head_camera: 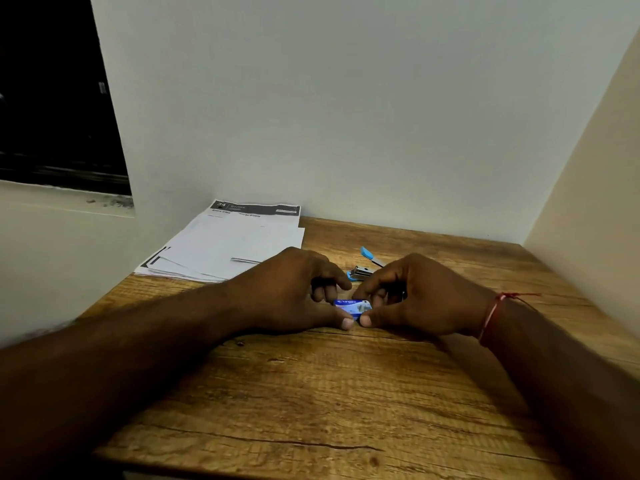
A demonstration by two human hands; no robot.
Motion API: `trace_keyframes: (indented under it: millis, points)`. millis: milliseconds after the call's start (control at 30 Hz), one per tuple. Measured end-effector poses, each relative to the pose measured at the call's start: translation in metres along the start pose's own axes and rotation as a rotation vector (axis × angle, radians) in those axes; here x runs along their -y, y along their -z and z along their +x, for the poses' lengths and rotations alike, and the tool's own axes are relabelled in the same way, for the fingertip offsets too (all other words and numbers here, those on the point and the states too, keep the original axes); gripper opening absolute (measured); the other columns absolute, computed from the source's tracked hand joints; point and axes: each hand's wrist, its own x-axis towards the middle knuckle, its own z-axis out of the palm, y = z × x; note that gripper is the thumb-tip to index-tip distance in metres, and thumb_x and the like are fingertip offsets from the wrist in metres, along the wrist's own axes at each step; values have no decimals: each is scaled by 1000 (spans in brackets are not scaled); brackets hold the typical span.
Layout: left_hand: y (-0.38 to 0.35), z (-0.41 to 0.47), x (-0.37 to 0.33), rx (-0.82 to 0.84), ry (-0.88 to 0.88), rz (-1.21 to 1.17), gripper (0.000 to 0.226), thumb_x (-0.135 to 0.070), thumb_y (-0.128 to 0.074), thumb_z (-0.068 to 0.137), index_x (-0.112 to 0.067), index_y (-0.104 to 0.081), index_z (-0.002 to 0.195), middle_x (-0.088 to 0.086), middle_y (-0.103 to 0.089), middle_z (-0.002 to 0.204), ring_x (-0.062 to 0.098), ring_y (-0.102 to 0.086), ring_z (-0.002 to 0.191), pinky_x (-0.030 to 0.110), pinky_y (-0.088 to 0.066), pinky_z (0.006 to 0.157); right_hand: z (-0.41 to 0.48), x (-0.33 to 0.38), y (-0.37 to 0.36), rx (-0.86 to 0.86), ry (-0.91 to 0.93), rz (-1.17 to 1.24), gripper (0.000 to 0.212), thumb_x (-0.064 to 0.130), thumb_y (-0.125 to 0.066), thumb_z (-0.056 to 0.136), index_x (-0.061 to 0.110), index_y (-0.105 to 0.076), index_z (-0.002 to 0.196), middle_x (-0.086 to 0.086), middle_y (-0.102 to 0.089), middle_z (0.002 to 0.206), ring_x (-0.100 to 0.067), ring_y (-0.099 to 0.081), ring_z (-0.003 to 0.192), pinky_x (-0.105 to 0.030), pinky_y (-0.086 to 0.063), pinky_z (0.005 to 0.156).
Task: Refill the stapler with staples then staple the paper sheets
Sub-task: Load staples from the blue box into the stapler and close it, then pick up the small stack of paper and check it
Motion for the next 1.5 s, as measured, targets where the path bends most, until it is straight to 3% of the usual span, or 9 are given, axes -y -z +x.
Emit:
trace_keyframes:
  millis: [200, 300, 433, 633, 900, 1000, 1133, 1300, 1500]
  points:
    - [25, 9, 13, -325, 47, -79, 37, -52, -91, 92, -29, -86, 120, -8, -83, 95, -2, -70, 79, 9, -48, 71, -10, -19, 40, -184, -68, 105, 34, 42, -103, 69, 39, -88, 99, 10, -83, 86, 2, -70, 70, -13, -54, 67]
    - [48, 14, 33, -522, 141, -20, 22, -44, -85, 101, -26, -88, 113, -7, -84, 100, 1, -68, 82, 16, -46, 74, -12, -56, 68, -478, -217, 197, 29, 33, -104, 70, 28, -89, 94, 2, -81, 81, -7, -69, 67, -27, -56, 67]
    - [68, 19, 74, -592, 297, 113, 18, -32, -78, 108, -18, -88, 114, 2, -86, 112, 15, -68, 99, 26, -43, 88, -20, -122, 88, -706, -525, 22, 25, 26, -101, 77, 17, -86, 95, -8, -82, 99, -27, -75, 98, -36, -55, 84]
    - [66, 18, 104, -555, 442, 117, 22, -40, -88, 98, -19, -86, 104, 1, -84, 106, 22, -73, 105, 29, -43, 87, -39, -175, 106, -667, -930, -112, 53, 42, -101, 72, 5, -78, 101, -19, -75, 108, -38, -71, 99, -39, -58, 80]
    - [52, 16, 106, -527, 447, 131, 35, -47, -91, 94, -20, -84, 114, -3, -81, 102, 21, -75, 99, 32, -49, 85, -38, -197, 106, -637, -1044, -147, 60, 44, -101, 65, 5, -74, 101, -17, -73, 96, -37, -72, 91, -38, -57, 72]
    - [52, 16, 108, -534, 448, 134, 36, -48, -91, 93, -20, -84, 115, -4, -81, 103, 21, -75, 99, 33, -52, 86, -38, -185, 107, -624, -1019, -190, 61, 46, -100, 66, 5, -76, 105, -16, -73, 98, -36, -70, 91, -39, -60, 78]
    - [55, 18, 109, -559, 422, 134, 37, -49, -91, 93, -22, -84, 117, -7, -81, 106, 17, -72, 100, 32, -48, 86, -28, -138, 92, -764, -704, -131, 68, 48, -97, 75, 18, -76, 132, -13, -76, 133, -35, -72, 120, -45, -59, 106]
    - [45, 17, 94, -572, 308, 109, 39, -54, -90, 93, -30, -82, 122, -16, -76, 106, 4, -65, 90, 27, -48, 77, 2, -60, 32, -598, -245, 81, 44, 59, -90, 83, 37, -76, 118, 12, -76, 103, -7, -71, 94, -23, -52, 74]
    - [30, 13, 64, -480, 185, 164, 54, -62, -86, 93, -30, -77, 135, -14, -76, 122, 11, -70, 112, 39, -57, 99, 15, -39, -3, -375, -136, 25, 65, 61, -91, 80, 42, -70, 139, 23, -75, 115, -1, -67, 111, -25, -55, 86]
